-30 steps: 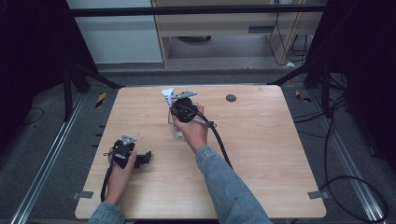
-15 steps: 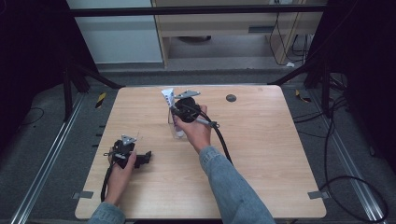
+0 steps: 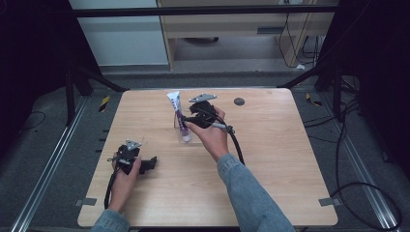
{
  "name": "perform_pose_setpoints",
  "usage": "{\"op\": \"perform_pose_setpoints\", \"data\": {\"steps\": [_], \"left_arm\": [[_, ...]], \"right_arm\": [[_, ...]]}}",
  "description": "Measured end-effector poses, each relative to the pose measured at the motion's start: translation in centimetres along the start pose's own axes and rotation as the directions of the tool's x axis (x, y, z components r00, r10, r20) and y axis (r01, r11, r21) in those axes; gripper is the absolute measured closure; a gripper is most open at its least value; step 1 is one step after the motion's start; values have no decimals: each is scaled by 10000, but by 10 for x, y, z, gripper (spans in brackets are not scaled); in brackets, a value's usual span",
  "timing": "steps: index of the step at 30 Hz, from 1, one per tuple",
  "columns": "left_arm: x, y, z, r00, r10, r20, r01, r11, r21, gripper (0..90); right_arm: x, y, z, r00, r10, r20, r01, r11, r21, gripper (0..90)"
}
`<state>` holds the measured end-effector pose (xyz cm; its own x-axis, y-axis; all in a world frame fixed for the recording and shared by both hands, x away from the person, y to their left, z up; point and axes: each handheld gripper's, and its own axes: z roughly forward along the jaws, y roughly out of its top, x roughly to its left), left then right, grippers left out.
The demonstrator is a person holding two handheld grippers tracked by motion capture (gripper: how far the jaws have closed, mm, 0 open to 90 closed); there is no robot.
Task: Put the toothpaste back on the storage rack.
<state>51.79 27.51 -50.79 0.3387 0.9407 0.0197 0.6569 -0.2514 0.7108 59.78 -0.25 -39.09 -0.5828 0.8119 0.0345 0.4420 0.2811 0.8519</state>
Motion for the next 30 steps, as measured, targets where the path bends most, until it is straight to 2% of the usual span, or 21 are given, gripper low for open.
{"op": "perform_pose_setpoints", "data": {"steps": [4, 6, 9, 10, 15, 30], "left_arm": [[0, 0, 0, 10000, 0, 12, 0, 10000, -9, 0], [0, 0, 0, 10000, 1, 11, -1, 10000, -5, 0], [0, 0, 0, 10000, 2, 9, -2, 10000, -6, 0], [0, 0, 0, 10000, 1, 11, -1, 10000, -4, 0], [0, 0, 0, 10000, -1, 9, 1, 10000, -8, 0], [0, 0, 0, 10000, 5, 9, -5, 10000, -5, 0]], "right_arm": [[-7, -4, -10, 9998, 3, -177, -8, 9997, -241, 176], [-11, -7, -13, 9995, -13, -308, 8, 9999, -155, 142], [-14, -11, -17, 9990, -265, 354, 254, 9992, 311, 153], [-16, -13, -19, 9987, -299, 416, 281, 9986, 444, 150], [-28, -26, -28, 9987, -304, 420, 284, 9984, 485, 130], [-66, -57, -61, 9948, -19, 1022, -35, 9986, 523, 158]]}}
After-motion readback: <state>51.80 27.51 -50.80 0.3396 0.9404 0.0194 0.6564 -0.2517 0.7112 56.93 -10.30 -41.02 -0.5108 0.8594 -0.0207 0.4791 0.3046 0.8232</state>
